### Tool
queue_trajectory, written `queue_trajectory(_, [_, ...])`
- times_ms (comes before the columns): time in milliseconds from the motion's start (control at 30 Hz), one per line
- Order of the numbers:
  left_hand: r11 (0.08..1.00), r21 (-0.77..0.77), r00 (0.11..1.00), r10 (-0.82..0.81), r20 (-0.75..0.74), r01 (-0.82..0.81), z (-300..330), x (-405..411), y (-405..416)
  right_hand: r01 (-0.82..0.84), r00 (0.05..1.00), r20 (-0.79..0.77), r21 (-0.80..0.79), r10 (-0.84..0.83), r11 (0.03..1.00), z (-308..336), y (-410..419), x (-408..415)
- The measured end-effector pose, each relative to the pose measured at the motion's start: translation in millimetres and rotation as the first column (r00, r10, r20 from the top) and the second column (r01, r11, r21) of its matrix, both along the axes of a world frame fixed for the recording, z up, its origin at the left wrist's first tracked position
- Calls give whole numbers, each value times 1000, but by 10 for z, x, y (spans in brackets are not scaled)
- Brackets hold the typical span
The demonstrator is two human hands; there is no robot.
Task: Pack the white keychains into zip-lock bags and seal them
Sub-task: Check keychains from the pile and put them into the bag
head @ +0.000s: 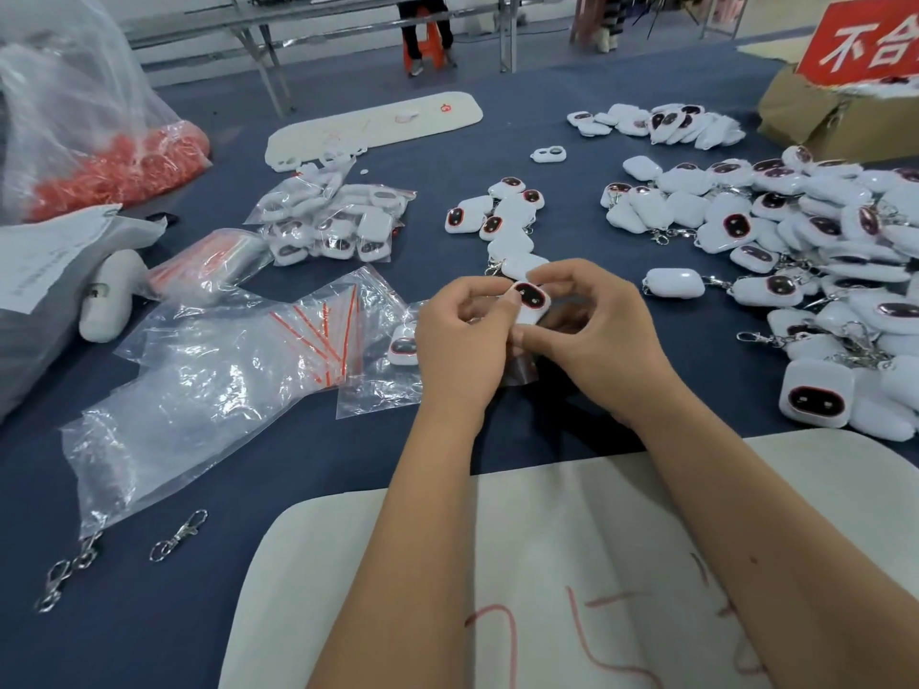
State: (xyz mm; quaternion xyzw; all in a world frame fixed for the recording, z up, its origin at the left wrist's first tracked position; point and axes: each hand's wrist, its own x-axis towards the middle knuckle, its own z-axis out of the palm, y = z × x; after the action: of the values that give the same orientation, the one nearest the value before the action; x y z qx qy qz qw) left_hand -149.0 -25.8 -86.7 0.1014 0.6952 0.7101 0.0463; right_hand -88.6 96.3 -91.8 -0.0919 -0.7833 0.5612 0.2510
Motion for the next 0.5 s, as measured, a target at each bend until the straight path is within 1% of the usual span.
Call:
queue_trajectory(100, [998, 69, 999, 2, 50, -6, 0, -1, -6, -56, 997, -56, -196, 45, 979, -16, 55, -8])
queue_trajectory(200, [996, 84, 998, -37, 58, 32, -5, -4, -14, -115, 991, -105, -308, 87, 944, -8, 104, -3])
queue_trajectory(300, [997, 57, 998, -56, 37, 54, 11, 7, -15, -133, 990, -92, -335, 109, 933, -3, 140, 12])
queue_trajectory(500, [999, -15, 997, -46, 61, 47, 17, -25, -45, -154, 988, -43, -325, 148, 933, -6, 138, 13])
